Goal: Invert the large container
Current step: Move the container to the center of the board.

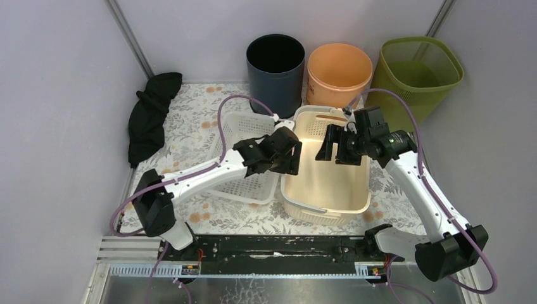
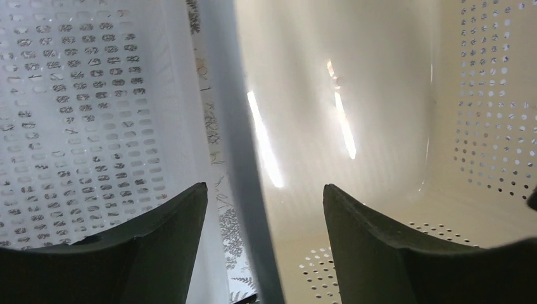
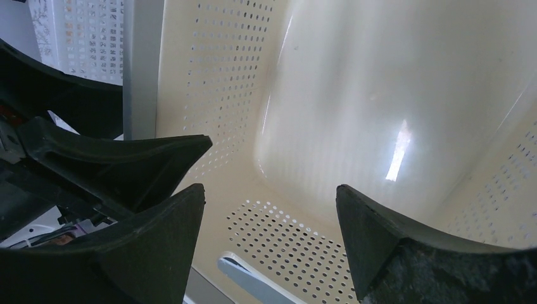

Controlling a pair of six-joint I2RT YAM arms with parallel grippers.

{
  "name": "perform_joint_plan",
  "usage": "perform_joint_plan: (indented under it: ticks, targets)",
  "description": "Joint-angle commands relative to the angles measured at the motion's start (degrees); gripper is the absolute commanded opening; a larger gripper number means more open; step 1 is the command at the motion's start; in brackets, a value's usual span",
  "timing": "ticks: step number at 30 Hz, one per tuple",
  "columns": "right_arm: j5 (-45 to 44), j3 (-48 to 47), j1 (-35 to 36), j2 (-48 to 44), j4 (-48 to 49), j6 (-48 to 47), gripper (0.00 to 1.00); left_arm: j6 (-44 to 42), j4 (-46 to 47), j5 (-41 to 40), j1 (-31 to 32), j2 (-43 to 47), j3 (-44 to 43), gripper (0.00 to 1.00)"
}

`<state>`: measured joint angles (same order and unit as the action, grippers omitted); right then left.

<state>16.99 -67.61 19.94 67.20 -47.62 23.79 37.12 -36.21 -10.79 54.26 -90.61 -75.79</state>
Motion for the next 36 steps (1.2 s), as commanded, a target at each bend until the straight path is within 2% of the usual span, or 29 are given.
perform_joint_plan:
  ticks: [1,17,21,27,36]
  targets:
    - [-2.05,-0.95,0.48,-2.02,0.28,-1.24,0.83,-0.90,-0.75,-2.94,1.87,-2.62,-5.04,0.74]
    - [-13.71,-6.33,0.44,-5.18,-7.06,-1.72,0.88,-0.04,-1.05,-2.22,6.69,-11.35,-16.25,0.74]
    - [-14.80,-6.54,0.44,-5.45,-7.37,-1.91,0.89,-0.74,-4.19,-4.66,6.62,-9.11,-18.24,0.79]
    - [-14.17,-4.98,0.37,-5.54,-6.06,-1.56,0.90,-3.83,-11.07,-8.04,6.62,-4.04,-21.23,1.00]
    - [-11.68,-3.91,0.40,-5.11,-4.51,-1.72,0.90,-5.57,-18.80,-16.16,3.59,3.76,-17.88,1.00]
